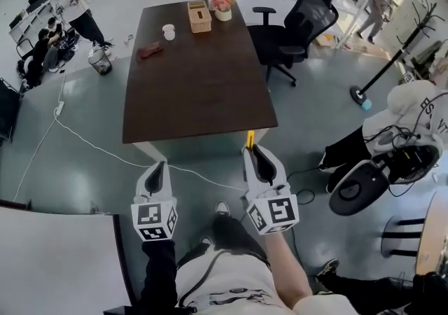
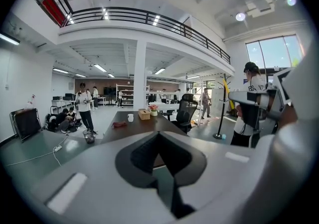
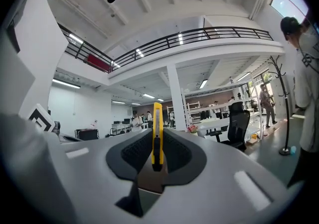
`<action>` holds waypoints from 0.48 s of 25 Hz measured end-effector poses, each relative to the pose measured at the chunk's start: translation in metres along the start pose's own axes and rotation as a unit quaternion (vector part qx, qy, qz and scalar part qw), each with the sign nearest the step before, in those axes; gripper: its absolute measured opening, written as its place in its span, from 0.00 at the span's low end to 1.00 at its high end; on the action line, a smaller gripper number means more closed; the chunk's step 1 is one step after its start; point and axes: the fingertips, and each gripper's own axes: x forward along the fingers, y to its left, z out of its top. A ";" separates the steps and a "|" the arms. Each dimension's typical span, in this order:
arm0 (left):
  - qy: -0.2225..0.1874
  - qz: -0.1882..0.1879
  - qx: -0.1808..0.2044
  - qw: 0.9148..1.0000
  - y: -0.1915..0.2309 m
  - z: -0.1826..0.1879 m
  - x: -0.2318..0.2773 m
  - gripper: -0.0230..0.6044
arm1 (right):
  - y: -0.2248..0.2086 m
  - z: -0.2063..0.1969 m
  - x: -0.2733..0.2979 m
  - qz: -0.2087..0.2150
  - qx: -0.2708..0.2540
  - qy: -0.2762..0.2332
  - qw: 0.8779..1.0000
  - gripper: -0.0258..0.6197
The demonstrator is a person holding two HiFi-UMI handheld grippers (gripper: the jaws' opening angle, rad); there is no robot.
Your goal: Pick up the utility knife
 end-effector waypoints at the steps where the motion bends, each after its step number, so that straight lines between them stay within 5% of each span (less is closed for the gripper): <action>1: -0.001 -0.003 -0.001 1.000 -0.001 -0.003 -0.012 0.04 | 0.006 0.000 -0.009 -0.002 0.002 -0.001 1.000 0.14; 12: 0.011 -0.005 -0.015 1.000 -0.001 -0.040 -0.105 0.04 | 0.072 -0.003 -0.084 -0.001 0.000 0.006 1.000 0.14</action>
